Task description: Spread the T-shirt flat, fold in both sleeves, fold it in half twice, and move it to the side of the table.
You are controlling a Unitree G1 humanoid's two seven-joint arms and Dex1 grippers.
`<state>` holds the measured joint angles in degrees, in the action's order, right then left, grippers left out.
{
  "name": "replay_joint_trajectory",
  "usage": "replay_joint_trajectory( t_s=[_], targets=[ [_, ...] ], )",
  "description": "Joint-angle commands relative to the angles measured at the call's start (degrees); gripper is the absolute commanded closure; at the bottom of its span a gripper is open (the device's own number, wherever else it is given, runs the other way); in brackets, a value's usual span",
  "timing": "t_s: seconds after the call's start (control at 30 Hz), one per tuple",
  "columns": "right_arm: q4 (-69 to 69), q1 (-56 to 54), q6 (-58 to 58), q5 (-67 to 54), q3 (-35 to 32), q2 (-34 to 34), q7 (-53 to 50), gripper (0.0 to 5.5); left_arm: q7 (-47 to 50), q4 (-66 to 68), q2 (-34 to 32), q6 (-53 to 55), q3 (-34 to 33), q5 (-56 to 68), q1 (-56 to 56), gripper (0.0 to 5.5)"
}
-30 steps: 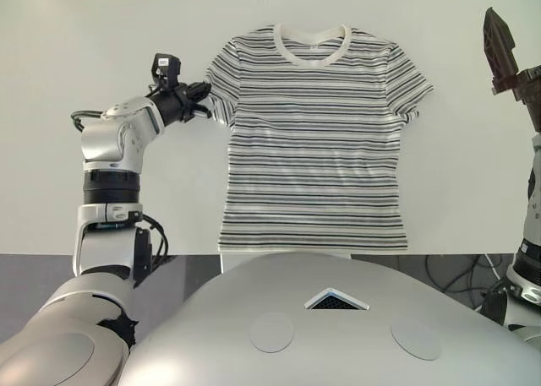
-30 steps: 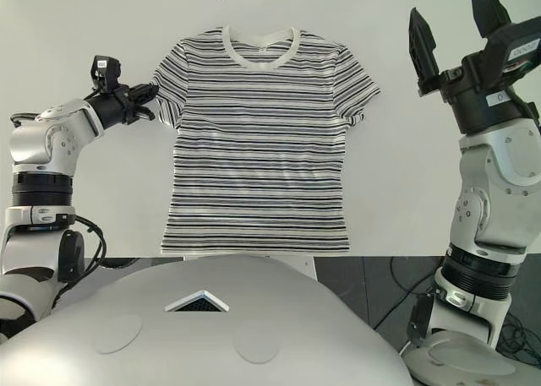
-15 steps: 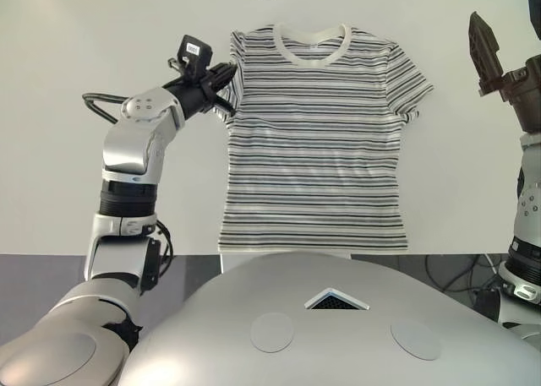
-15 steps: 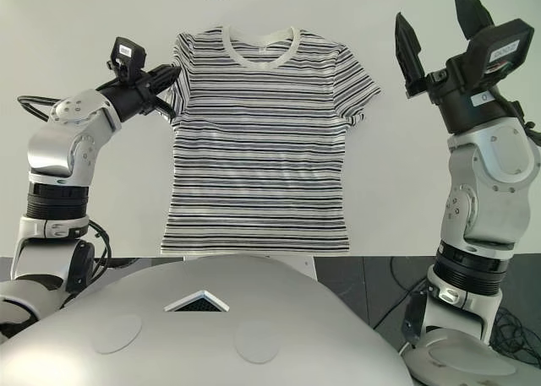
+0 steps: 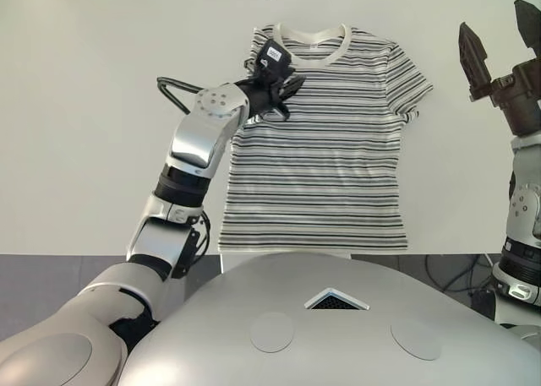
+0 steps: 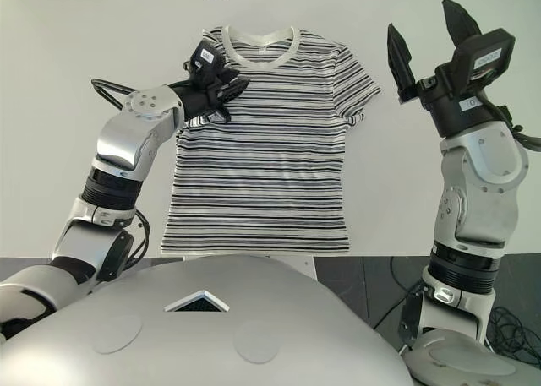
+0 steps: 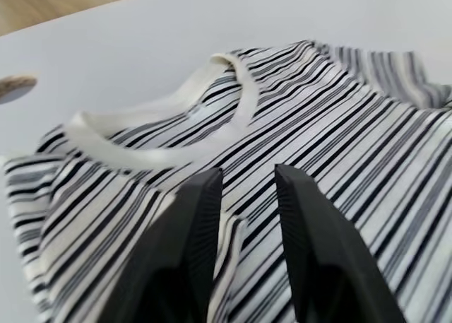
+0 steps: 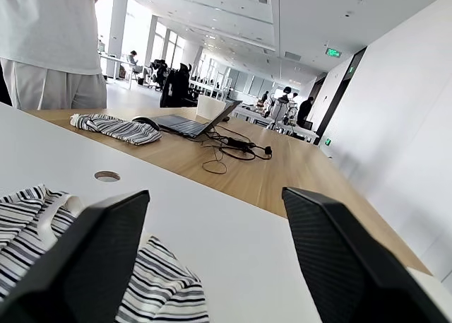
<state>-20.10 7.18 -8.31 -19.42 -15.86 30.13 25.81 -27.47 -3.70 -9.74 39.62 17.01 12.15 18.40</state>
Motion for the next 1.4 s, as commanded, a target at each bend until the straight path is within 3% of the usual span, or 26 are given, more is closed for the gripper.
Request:
replay_joint_trajectory(
  t_s=[0.03,0.17,0.33,0.9,1.4],
  targets=[
    [6.64,1.63,-6.16,-0.74,-0.72,-0.69,-0.69,1.97,-5.81,-15.69,-3.52,6.19,-1.24,7.97,-4.04,4.17],
    [14.19,-0.13,-19.34,-8.24,-2.97,-2.47,-0.83,1.97,-5.03,-24.71,-6.16,2.08,-10.96,11.49,-5.83,4.17],
    [22.20,-6.07,-27.10,-9.72,-0.55,-3.15,-0.27,1.97,0.61,-21.91,-5.62,-11.83,-19.04,7.15,-8.47,4.17],
    [34.16,-14.75,-15.87,5.06,5.52,-4.38,-5.53,1.97,0.98,-22.06,-5.89,-15.67,-19.29,8.25,-14.03,4.17],
    [34.56,-15.63,-14.89,6.43,6.26,-5.72,-3.87,5.16,1.35,-22.80,-6.37,-15.73,-19.28,7.95,-14.78,4.16]
  ],
)
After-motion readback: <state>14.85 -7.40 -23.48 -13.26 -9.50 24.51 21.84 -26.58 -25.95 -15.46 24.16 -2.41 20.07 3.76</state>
